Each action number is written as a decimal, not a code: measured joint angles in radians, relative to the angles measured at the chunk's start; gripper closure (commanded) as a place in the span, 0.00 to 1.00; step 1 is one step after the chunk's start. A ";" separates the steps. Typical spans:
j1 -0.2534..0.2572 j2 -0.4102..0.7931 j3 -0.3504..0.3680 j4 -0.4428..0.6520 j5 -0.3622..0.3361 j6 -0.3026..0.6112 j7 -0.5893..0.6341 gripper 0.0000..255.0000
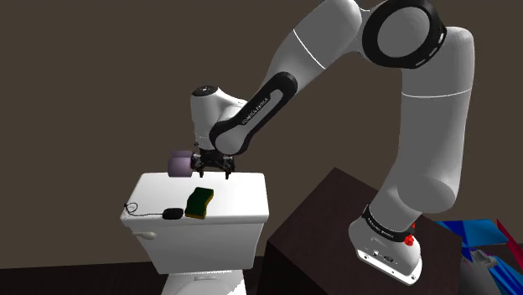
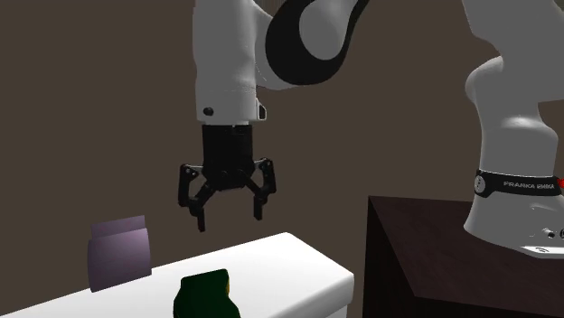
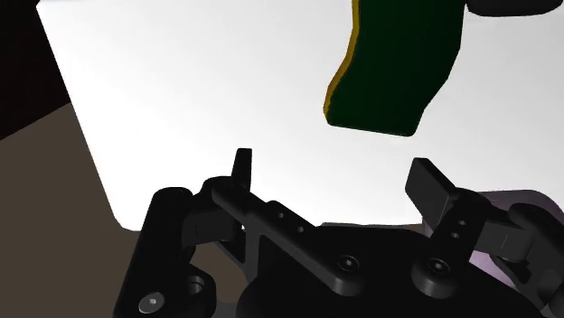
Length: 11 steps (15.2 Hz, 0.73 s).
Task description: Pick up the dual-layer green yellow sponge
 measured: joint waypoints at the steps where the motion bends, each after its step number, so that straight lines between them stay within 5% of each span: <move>1: 0.010 0.034 -0.014 0.028 -0.013 0.009 0.025 0.00; 5: 0.061 0.159 -0.055 0.156 -0.048 0.012 0.114 0.00; 11: 0.080 0.234 -0.080 0.185 -0.073 0.059 0.140 0.00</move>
